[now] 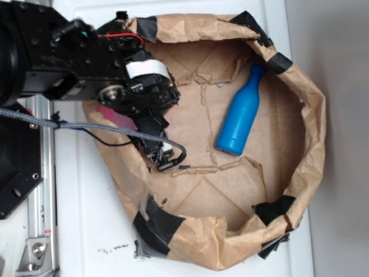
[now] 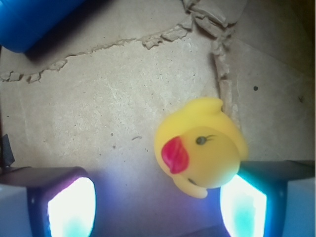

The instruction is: Grab the yellow duck.

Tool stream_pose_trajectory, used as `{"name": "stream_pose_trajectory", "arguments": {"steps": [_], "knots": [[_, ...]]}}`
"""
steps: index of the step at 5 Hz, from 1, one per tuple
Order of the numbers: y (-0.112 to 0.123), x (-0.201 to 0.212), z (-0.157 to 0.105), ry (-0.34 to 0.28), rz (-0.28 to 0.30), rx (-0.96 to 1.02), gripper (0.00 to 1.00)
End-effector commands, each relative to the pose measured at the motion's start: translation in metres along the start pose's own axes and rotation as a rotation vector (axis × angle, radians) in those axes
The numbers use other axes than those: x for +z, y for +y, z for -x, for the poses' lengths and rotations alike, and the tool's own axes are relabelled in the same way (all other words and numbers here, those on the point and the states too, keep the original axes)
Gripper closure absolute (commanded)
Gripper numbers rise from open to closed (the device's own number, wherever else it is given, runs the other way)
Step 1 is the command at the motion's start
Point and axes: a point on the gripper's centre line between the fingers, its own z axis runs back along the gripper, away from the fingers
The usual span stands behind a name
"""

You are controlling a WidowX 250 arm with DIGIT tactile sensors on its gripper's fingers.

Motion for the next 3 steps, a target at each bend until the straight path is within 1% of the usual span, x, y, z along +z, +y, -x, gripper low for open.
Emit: {"name": "stream_pose_trajectory", "arguments": {"steps": [1,2,3], "knots": [[0.012,0.007,-0.019,-0.04,-0.004,0.042,1.0],[0.016,0.013,-0.033,-0.064,-0.014,0.044,1.0],[0.018,0.01,-0.046,-0.061,-0.033,0.044,1.0]]}}
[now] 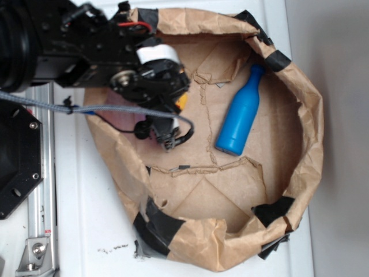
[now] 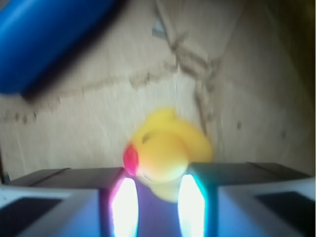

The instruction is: Grab the yellow duck.

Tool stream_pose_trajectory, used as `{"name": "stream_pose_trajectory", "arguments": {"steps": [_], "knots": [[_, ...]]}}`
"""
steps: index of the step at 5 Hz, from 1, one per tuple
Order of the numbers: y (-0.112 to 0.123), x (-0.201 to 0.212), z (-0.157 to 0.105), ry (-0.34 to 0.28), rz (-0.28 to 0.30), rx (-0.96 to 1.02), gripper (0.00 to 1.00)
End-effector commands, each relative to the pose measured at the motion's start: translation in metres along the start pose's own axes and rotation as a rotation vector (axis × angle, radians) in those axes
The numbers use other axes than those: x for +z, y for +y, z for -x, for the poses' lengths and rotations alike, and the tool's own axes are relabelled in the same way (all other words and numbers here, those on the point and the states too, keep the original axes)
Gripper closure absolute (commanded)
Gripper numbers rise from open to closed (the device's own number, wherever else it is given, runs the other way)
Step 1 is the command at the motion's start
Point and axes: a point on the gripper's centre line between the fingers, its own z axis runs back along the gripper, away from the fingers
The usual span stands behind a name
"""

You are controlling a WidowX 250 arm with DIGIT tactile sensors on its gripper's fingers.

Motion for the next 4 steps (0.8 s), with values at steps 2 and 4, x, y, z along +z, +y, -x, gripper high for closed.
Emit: {"name": "stream_pose_trajectory", "arguments": {"steps": [2,4], "knots": [[0.0124,-0.0049,-0.0238,-0.007,-0.033,0.012,1.0],[0.0082,-0.0034,-0.0185,-0.007,-0.031,-0.011,1.0]]}}
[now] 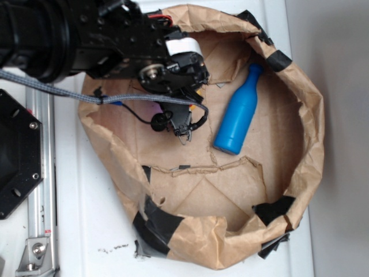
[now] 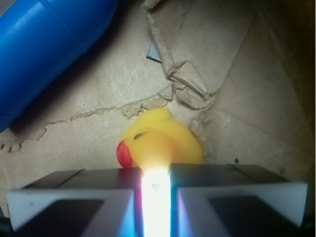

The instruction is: Grab the yellow duck.

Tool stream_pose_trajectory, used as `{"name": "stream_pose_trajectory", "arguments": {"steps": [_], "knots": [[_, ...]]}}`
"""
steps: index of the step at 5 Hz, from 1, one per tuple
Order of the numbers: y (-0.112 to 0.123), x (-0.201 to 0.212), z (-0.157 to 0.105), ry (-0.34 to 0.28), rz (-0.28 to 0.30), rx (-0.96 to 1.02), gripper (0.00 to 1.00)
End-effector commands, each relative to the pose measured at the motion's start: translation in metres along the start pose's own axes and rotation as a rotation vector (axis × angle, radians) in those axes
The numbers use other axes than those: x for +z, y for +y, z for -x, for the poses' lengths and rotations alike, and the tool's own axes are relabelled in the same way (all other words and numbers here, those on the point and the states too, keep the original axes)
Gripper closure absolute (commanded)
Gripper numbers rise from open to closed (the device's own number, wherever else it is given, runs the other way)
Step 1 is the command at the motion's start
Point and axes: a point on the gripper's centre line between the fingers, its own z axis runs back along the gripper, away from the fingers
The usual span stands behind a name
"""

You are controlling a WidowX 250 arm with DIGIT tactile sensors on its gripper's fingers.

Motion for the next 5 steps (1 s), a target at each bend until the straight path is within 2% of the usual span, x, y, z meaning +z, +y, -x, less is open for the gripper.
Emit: {"name": "stream_pose_trajectory", "arguments": {"steps": [1,3,5], "knots": [[0.005,0.013,-0.002,-0.04,0.002,-0.025,0.0],[0.007,0.043,-0.011,-0.09,0.035,-0.009,0.0],[0.003,0.046,-0.02,-0.104,0.03,-0.005,0.0]]}}
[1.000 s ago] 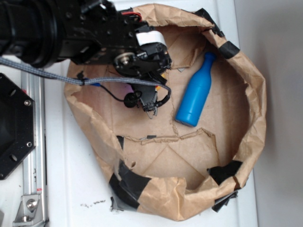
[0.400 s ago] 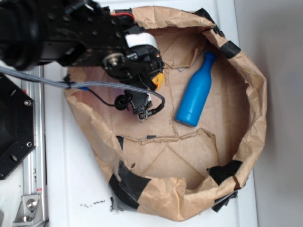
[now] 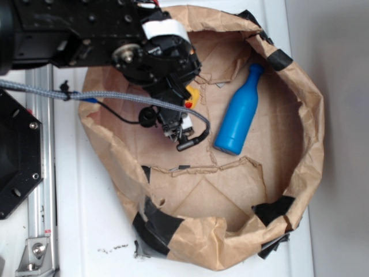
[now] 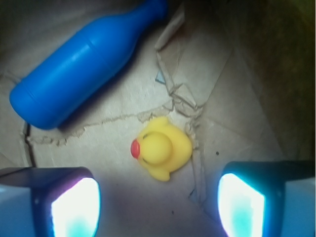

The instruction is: Grab the yellow duck.

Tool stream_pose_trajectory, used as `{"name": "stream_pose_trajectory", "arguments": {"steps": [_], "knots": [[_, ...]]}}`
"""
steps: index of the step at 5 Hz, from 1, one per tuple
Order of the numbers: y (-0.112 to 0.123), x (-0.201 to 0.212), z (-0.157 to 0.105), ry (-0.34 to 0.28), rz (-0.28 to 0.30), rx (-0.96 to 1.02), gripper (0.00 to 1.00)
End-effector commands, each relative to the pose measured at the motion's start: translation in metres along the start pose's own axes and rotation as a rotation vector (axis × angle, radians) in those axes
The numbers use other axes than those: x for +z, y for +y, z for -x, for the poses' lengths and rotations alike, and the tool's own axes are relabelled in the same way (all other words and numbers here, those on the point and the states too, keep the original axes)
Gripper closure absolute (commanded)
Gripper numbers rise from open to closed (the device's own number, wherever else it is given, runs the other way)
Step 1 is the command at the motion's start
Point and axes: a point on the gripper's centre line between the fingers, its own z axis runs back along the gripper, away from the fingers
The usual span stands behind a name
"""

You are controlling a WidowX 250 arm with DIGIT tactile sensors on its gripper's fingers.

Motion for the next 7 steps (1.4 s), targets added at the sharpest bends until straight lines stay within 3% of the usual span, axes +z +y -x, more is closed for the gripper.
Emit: {"name": "stream_pose_trajectory", "arguments": {"steps": [1,3,5,6,7], "knots": [[0.001,0.004,-0.02,-0.052,-0.011,-0.001,0.0],[-0.009,-0.001,-0.022,-0.048,0.01,-0.016,0.0],[-0.029,-0.042,-0.02,0.023,0.027,-0.082,0.0],[-0.029,-0.051,-0.018,0.042,0.019,-0.094,0.06],[-0.03,-0.052,-0.014,0.045,0.004,-0.083,1.0]]}}
